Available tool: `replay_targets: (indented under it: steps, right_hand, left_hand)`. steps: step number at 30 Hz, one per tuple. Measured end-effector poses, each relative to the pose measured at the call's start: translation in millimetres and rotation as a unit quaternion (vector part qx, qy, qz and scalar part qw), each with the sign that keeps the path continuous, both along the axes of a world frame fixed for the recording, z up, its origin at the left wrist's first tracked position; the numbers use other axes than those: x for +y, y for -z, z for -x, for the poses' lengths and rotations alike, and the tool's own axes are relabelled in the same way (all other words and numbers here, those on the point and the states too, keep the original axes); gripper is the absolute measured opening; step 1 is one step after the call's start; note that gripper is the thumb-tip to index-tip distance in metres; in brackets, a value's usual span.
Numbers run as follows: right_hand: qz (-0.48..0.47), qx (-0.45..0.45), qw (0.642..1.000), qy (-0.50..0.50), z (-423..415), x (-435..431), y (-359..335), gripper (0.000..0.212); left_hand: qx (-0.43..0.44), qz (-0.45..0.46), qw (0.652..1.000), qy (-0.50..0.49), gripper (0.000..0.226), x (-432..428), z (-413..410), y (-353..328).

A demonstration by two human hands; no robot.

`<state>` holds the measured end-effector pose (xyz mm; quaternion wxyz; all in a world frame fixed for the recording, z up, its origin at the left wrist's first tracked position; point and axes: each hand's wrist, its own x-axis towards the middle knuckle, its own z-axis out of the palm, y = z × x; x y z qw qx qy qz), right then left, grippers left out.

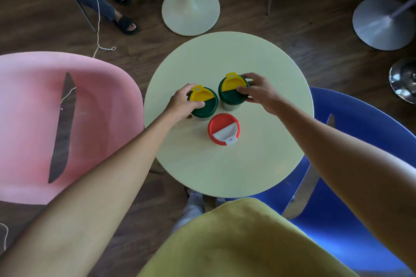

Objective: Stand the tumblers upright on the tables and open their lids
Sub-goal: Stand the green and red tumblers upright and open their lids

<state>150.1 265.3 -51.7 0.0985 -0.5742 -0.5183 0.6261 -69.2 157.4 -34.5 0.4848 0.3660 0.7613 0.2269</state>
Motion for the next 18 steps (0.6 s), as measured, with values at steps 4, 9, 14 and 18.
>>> replay_targets:
  steps: [4,9,14,18]
  right_hand:
    - [0.001,-0.001,1.0,0.02,-5,-6,0,0.055]
    - [-0.001,-0.051,0.99,0.132,-13,-41,-2,0.063]
    - [0.086,-0.034,0.986,0.14,-9,-107,-12,0.054]
    - [0.104,-0.027,0.982,0.156,5,-134,-12,0.051]
  left_hand:
    - [0.013,-0.002,1.0,0.003,0.062,1,0,2]
    - [0.051,-0.065,0.996,0.037,0.058,4,-11,-5]
    - [0.101,-0.094,0.984,0.111,0.053,16,-18,-8]
    - [0.121,-0.077,0.98,0.141,0.049,21,-18,-7]
